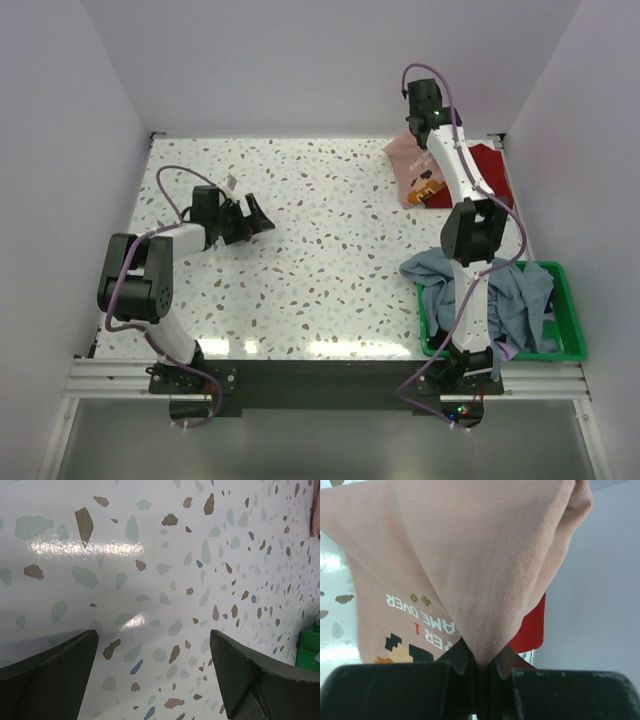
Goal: Fold and stack the t-shirts
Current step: Neatly place the folded tshirt to the corner
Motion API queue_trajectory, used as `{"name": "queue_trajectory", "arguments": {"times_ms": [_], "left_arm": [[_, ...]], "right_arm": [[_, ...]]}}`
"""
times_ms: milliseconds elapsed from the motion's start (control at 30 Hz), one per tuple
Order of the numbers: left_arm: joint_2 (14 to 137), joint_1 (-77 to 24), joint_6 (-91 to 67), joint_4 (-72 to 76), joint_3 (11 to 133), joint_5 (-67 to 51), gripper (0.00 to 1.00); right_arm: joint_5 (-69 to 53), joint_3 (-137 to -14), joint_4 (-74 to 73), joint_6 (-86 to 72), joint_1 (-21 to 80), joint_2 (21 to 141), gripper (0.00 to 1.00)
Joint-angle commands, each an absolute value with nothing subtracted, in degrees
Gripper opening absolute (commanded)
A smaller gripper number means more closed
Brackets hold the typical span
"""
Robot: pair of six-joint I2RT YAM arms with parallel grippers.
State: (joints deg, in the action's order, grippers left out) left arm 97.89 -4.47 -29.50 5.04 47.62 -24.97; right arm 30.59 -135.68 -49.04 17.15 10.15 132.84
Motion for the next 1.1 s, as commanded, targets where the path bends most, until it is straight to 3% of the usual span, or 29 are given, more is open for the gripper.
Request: {"name": "queue_trajectory", "arguments": {"times_ms": [0, 1067], "left_arm": [[101.60, -4.04, -29.53, 3.60, 45.35, -23.29, 1.00], [103.89, -4.13, -27.60, 3.87, 44.74, -24.43, 1.00]], "right_arm": [[32.61, -140.45, -44.21, 20.04, 9.23, 130.08, 0.00], [16.79, -135.00, -51.50, 14.24, 2.82, 120.23, 0.00]]}}
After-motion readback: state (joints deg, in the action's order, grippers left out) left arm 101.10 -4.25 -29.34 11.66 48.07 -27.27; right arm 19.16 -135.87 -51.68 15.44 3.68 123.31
